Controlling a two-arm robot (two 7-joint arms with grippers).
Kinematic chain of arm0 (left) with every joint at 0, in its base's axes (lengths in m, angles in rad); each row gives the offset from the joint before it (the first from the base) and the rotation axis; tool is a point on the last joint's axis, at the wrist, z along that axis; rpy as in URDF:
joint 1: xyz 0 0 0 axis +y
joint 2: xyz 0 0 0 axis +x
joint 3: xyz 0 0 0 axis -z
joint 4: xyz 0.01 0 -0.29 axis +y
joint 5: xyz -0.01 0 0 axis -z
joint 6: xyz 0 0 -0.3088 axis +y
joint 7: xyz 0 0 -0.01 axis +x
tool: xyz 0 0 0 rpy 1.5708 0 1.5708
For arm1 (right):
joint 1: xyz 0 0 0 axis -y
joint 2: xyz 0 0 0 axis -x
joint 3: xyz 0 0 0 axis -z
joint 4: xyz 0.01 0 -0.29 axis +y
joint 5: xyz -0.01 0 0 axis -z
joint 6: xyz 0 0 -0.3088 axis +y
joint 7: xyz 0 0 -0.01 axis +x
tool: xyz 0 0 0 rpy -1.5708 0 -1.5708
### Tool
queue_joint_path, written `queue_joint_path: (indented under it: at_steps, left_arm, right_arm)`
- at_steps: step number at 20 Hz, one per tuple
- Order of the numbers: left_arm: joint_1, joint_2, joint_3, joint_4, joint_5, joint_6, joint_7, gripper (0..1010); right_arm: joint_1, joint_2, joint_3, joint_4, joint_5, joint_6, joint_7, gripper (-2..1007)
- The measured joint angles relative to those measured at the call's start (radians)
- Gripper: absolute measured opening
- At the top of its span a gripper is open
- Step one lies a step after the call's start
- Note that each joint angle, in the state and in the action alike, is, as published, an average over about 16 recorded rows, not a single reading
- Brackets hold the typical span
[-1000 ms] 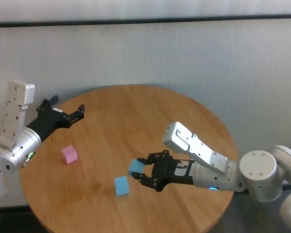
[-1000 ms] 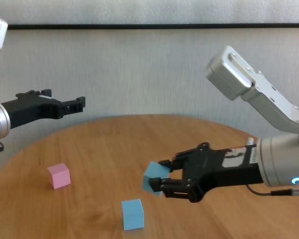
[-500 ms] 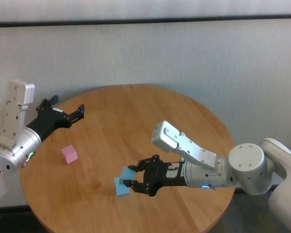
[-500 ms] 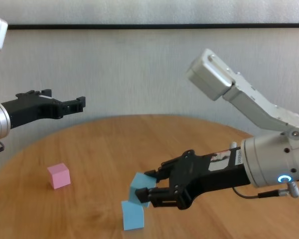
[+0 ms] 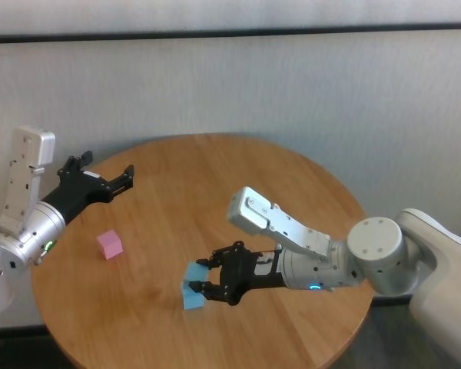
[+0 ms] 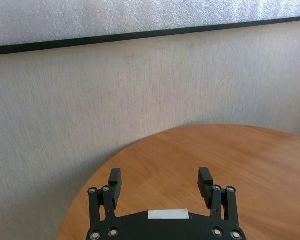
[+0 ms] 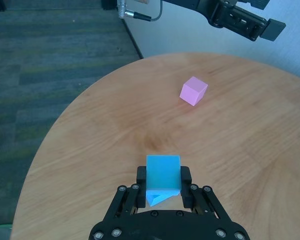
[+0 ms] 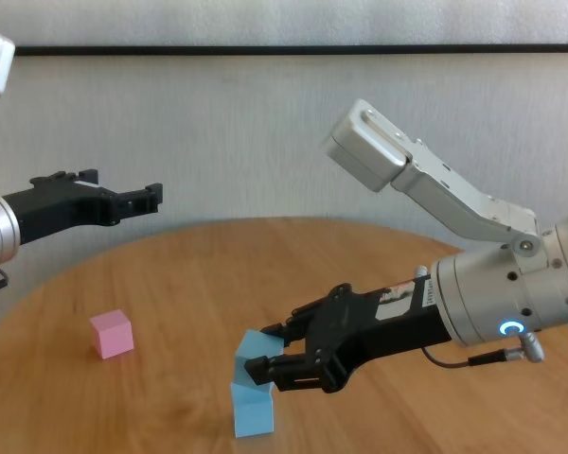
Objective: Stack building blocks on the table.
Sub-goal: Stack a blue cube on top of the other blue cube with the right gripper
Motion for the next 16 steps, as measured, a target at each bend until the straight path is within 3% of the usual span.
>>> queue_joint_path:
  at_steps: [16]
  left_arm:
    - [0.0,0.0,0.0,0.0,0.0,0.0,0.0,999]
  right_arm:
    - [0.045,-0.037,-0.025,0.075,-0.002,0.014,0.019,370]
